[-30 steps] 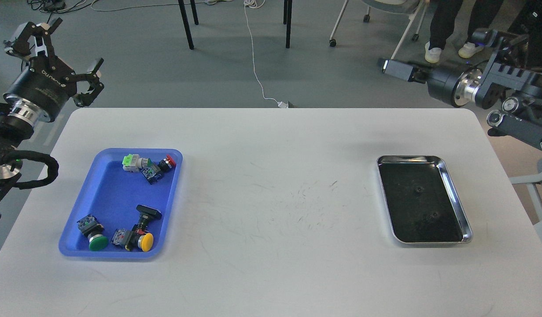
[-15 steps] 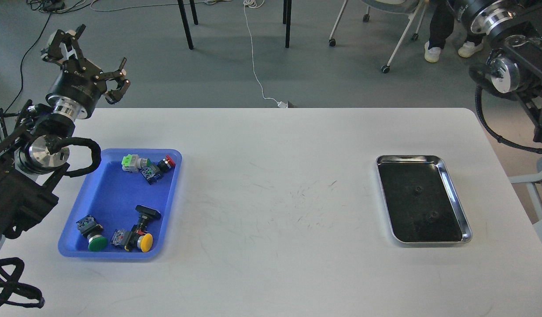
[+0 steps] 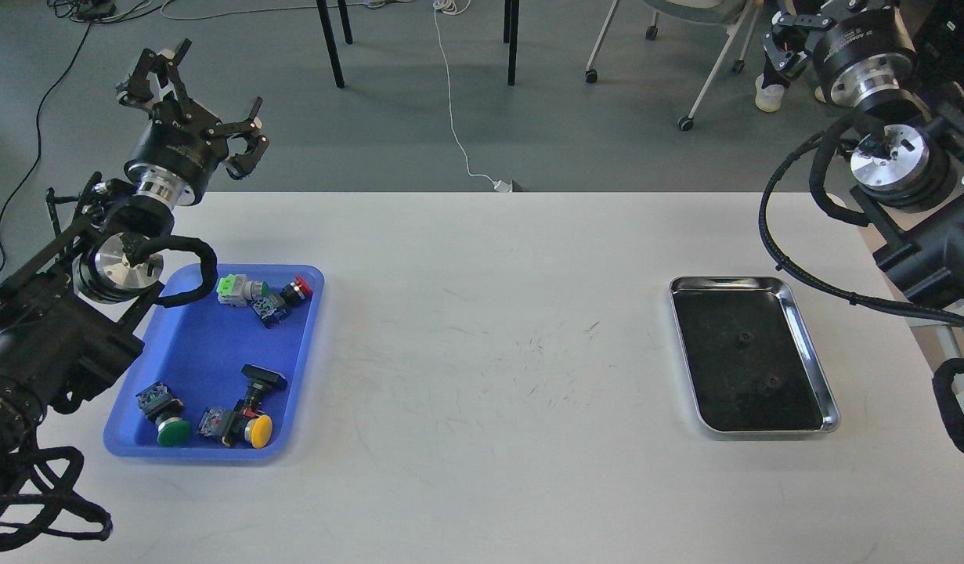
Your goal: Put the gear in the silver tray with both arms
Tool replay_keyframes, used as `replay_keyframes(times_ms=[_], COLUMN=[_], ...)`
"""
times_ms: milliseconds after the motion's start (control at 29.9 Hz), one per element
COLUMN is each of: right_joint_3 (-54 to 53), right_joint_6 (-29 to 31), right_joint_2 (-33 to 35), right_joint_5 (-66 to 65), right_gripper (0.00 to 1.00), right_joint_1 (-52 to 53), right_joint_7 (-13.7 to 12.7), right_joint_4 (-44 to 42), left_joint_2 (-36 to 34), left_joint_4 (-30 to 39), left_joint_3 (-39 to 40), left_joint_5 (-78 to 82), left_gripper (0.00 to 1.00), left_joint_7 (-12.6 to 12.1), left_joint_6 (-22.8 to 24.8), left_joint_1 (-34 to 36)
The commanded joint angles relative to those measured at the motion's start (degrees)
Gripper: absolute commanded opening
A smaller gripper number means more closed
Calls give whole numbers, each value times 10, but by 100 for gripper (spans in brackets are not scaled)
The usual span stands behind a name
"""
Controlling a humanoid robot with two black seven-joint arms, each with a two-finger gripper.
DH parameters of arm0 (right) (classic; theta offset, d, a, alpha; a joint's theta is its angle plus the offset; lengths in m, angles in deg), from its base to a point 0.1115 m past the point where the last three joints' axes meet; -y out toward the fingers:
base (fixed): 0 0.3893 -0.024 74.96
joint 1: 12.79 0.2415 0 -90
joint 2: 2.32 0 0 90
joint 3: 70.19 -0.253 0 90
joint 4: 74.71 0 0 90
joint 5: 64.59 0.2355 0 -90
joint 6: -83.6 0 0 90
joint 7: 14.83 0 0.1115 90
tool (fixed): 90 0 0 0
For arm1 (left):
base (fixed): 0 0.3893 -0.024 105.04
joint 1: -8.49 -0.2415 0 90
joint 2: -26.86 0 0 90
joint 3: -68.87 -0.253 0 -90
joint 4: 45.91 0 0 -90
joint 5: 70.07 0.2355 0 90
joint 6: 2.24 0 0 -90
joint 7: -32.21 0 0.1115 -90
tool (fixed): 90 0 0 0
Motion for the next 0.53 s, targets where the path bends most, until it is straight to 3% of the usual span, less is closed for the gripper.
replay_keyframes(times_ms=[0,334,501], right_joint_3=[-63,-109,-108], right_joint_6=[57,72,116], right_joint_2=[-10,-30,-27], right_joint_5=[3,2,2], right_gripper=[100,100,100], right_joint_1=[-42,-101,-102], right_joint_7=[0,7,8], right_joint_4=[-3,2,9], left_joint_2=[2,0,-2], left_joint_4=[3,6,8], left_joint_3=[1,-3,-5], left_joint_5=[-21,-78,-77], left_gripper=[98,98,98], left_joint_7=[0,1,2], left_joint_6=[0,-7,-3], left_joint_1=[0,-5,-5])
